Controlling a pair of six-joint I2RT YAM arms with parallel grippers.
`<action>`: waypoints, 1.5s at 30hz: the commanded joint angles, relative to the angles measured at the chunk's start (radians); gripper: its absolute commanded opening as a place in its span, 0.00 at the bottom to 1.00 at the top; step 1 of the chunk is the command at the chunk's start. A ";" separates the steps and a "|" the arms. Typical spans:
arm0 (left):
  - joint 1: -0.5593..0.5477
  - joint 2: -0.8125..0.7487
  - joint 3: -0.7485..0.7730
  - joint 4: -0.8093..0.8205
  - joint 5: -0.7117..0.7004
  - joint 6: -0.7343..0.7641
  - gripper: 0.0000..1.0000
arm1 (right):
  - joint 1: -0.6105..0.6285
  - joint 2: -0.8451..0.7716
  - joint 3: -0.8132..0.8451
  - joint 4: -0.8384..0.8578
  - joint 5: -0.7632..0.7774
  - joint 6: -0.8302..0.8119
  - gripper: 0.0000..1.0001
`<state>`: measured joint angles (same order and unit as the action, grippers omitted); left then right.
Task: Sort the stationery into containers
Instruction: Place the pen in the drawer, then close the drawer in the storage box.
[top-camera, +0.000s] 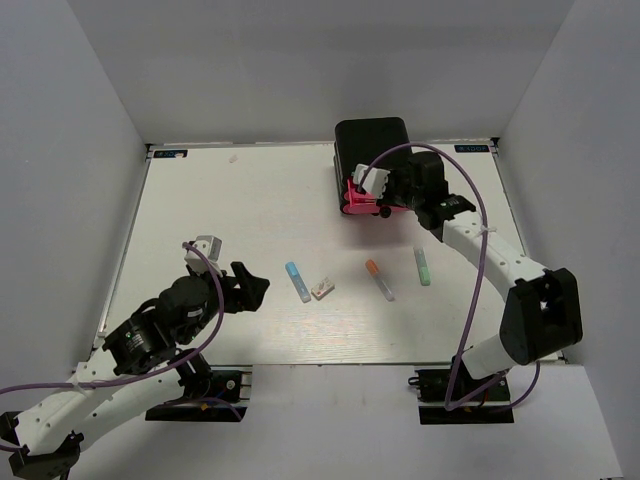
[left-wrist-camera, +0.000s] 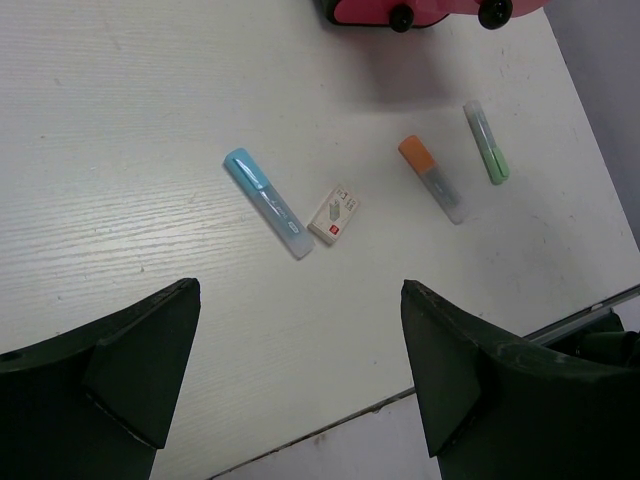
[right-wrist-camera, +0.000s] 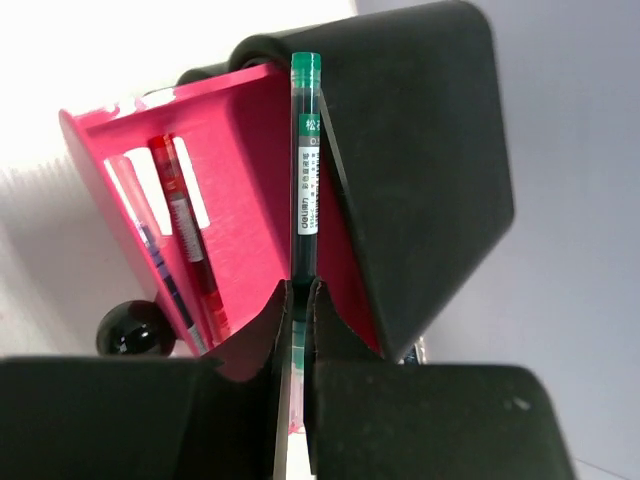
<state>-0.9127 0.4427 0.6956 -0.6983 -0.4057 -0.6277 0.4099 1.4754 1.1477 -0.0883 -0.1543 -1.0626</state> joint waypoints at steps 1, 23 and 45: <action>0.000 0.005 -0.004 0.016 0.008 0.011 0.92 | -0.014 0.002 0.044 -0.008 -0.048 -0.042 0.04; 0.000 0.005 -0.004 0.016 0.008 0.011 0.92 | -0.046 -0.093 0.170 -0.491 -0.380 -0.191 0.00; 0.000 -0.013 -0.013 0.025 0.008 0.011 0.92 | -0.085 0.080 0.084 -0.401 -0.039 -0.109 0.00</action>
<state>-0.9127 0.4351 0.6930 -0.6949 -0.4057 -0.6277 0.3370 1.5372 1.2331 -0.5812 -0.2630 -1.2156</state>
